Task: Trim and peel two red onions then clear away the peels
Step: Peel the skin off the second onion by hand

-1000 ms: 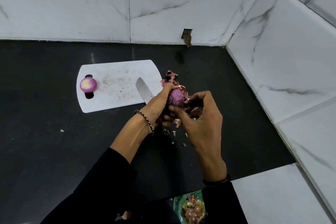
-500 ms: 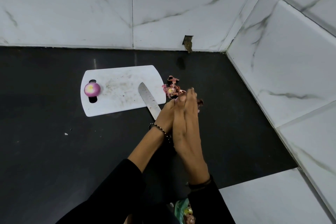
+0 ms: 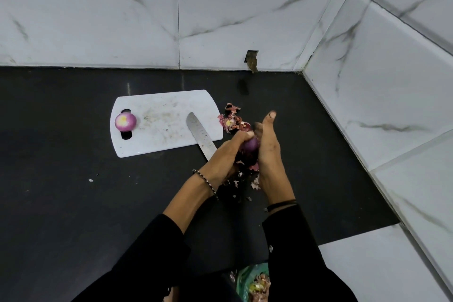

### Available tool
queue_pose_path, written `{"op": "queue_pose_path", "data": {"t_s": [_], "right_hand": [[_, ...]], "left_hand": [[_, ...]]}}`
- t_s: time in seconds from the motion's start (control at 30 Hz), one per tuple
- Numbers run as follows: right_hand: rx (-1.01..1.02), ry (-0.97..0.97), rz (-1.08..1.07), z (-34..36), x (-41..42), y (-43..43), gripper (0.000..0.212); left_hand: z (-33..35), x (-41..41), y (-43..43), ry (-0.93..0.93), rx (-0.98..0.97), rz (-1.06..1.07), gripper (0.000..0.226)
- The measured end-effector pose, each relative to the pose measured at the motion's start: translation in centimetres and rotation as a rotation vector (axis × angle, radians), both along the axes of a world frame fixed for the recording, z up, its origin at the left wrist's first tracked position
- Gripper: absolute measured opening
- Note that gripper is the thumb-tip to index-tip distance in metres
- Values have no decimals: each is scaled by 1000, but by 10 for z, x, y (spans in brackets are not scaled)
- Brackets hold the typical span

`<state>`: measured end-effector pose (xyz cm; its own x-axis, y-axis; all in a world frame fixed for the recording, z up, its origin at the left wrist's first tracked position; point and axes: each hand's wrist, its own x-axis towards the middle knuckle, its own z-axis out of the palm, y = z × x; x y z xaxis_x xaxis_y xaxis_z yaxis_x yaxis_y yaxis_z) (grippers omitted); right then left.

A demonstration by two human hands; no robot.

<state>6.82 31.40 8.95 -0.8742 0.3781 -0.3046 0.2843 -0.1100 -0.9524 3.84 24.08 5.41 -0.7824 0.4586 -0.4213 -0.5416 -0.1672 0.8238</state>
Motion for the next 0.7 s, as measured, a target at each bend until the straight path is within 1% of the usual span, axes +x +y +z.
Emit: {"op": "queue_pose_path", "data": {"t_s": [0.03,0.07,0.13,0.2,0.33,0.4,0.43,0.47,0.5,0.53,0.57,0.6,0.63,0.67,0.7], "right_hand": [[-25,14,-24,-8,-3,1,140],[-20,21,3,-12,-2,2,143],[-46,21,2,-31,-2,9,142],[-21,15,-40,-30,3,9,143],[13,15,-33,-22,12,8,144],[48,16,-55,-16,13,9,133],[71,12,-76,-12,13,9,121],[79,11,-81,-10,13,11,106],[109,19,-87,-6,14,10,92],[114,36,-96,-7,12,11,82],[123,49,-103,-6,12,10,76],[112,60,-108,-7,11,7,70],[98,64,-108,-3,12,0,67],[81,65,-120,-3,10,-5,69],[67,57,-133,-2,9,-11,76]], "left_hand": [[1,0,1,-58,74,27,26],[3,1,0,-109,140,61,24],[6,3,-3,-187,236,95,30],[8,4,-7,-216,266,80,38],[11,6,-15,-216,311,96,44],[9,7,-16,-219,317,114,63],[8,7,-15,-217,324,116,71],[7,7,-14,-217,325,109,71],[6,7,-12,-192,304,110,63],[8,9,-11,-163,270,106,49],[5,9,-8,-111,191,113,38],[4,10,-4,-60,108,103,32],[1,11,-1,0,5,104,33],[-6,12,3,60,-101,88,40],[-13,14,5,140,-219,49,55]]}}
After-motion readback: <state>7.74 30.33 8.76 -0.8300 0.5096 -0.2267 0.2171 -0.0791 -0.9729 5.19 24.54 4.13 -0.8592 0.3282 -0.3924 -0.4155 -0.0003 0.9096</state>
